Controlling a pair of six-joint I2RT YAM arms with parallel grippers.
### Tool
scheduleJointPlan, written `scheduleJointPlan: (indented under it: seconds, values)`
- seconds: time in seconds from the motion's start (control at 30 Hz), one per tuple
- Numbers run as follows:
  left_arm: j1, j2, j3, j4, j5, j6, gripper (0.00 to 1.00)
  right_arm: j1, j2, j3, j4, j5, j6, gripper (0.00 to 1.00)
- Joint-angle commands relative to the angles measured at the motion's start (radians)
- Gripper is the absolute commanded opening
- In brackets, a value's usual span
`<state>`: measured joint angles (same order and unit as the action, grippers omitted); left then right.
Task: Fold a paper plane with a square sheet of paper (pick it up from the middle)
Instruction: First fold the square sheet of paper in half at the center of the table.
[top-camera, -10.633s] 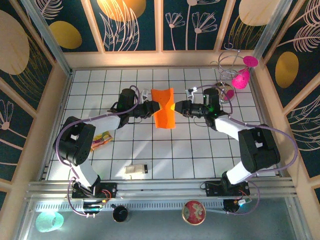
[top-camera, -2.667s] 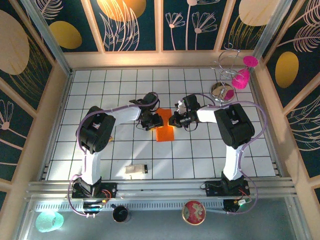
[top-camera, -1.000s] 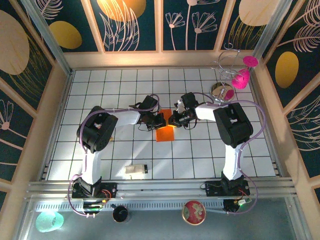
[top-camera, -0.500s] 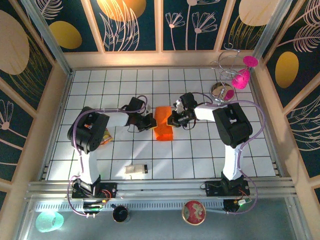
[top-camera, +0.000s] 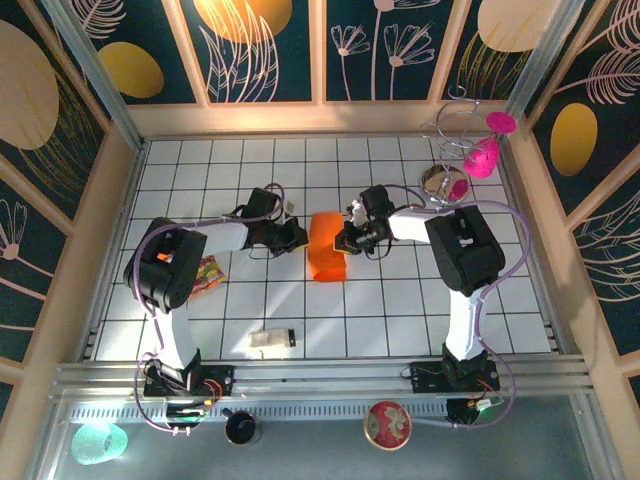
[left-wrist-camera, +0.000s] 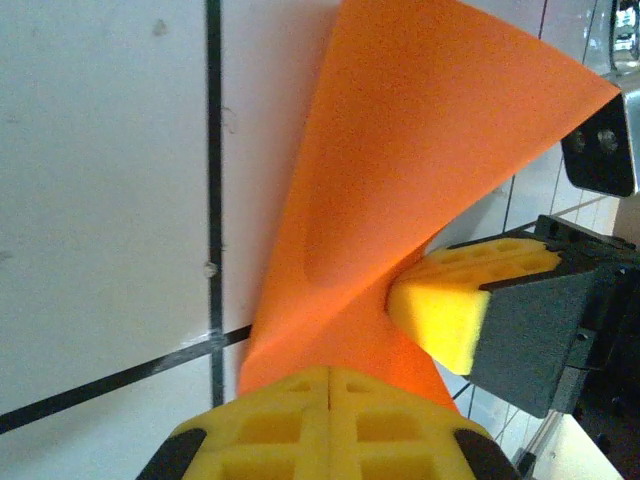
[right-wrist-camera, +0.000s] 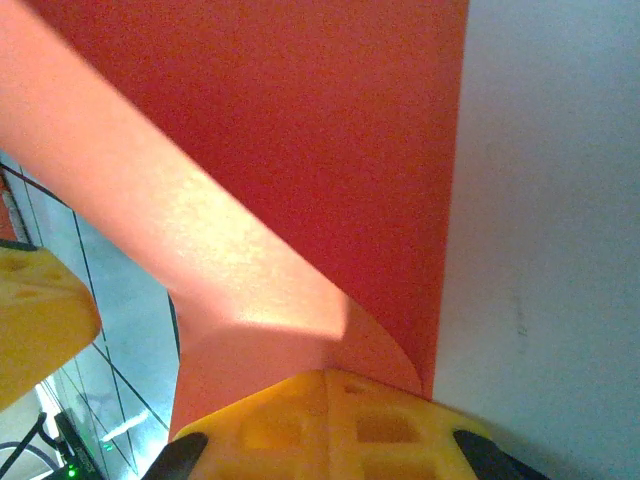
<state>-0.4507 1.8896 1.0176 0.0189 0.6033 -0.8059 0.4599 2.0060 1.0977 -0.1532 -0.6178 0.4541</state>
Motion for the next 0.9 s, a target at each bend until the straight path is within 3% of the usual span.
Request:
scheduleJointPlan:
  seconds: [0.0,0.43,0.87]
  values:
    - [-0.026,0.016,0.026,0.04,0.039,-0.026,0.0,0.024,0.178,-0.111,-0.203,0.313,-0.003,0.0]
    - [-0.046,0.183,0.173,-0.007,0.018,0.014,0.01,0.022,0.182,-0.11,-0.215,0.334,-0.006,0.0]
    - [0.11,0.276,0.252,-0.171,-0.124,0.159,0.01,0.022,0.181,-0.121,-0.215,0.358,-0.008,0.0]
